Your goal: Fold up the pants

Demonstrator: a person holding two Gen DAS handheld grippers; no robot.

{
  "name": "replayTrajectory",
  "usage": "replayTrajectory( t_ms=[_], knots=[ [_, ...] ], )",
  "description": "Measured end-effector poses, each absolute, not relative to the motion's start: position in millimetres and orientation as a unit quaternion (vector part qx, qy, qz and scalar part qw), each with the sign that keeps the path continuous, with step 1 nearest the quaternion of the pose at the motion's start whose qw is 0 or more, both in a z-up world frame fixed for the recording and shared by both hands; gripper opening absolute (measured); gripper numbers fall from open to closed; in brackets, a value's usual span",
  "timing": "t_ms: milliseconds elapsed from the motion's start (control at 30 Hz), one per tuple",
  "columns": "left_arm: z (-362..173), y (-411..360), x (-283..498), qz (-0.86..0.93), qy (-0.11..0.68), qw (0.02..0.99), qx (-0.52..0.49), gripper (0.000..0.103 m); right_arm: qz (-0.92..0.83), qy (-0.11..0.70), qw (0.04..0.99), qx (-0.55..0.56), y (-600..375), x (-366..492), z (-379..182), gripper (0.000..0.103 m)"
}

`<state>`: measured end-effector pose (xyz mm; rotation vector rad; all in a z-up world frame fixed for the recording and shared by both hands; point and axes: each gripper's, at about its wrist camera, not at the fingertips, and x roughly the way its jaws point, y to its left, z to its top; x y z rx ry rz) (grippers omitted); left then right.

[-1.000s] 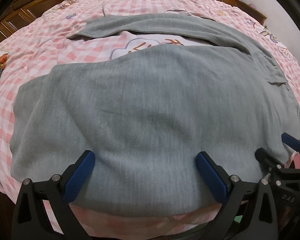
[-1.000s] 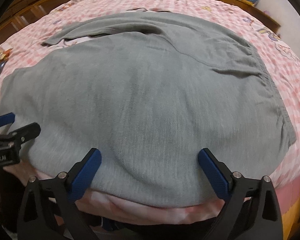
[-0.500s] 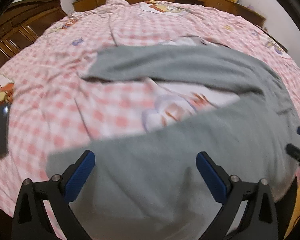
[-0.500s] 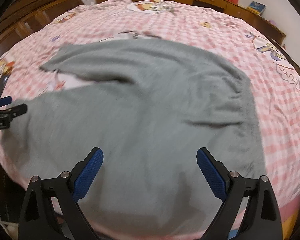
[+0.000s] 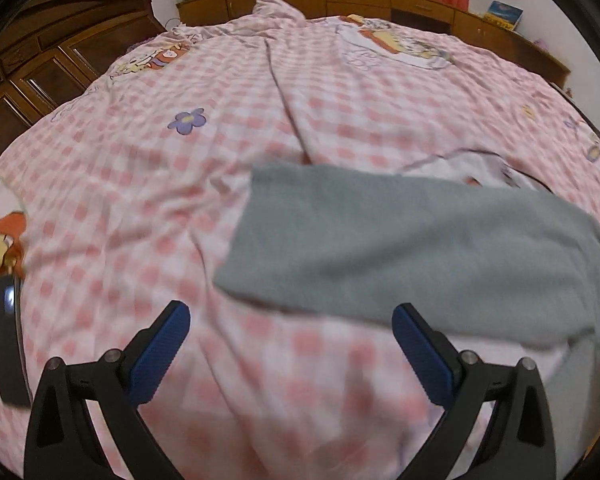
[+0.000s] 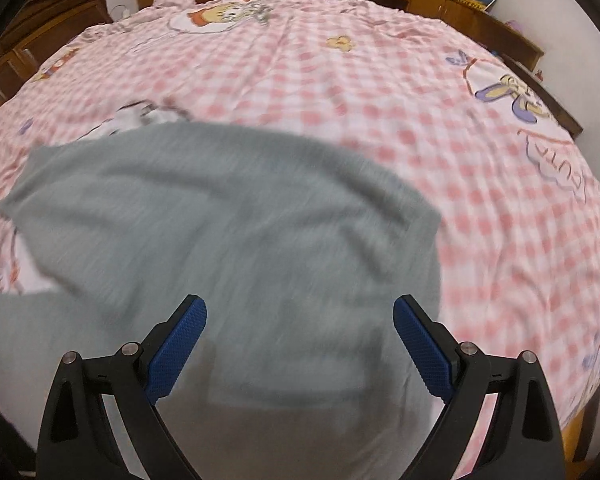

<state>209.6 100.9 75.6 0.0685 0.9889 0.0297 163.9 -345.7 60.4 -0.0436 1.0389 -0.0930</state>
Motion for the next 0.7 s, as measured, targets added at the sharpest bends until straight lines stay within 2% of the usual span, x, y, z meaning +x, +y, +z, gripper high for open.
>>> replayTrajectory(
  t_ms=[400,700],
  knots=[
    [47,133,304,0.034,0.479,0.877,-0.011,0.102,-0.033,0.487,0.872,-0.027,-374,246,44,0.096],
    [20,140,329,0.016,0.512,0.858,-0.043,0.099,-0.003,0.519,0.855,-0.016,-362,283,18,0.096]
  ],
)
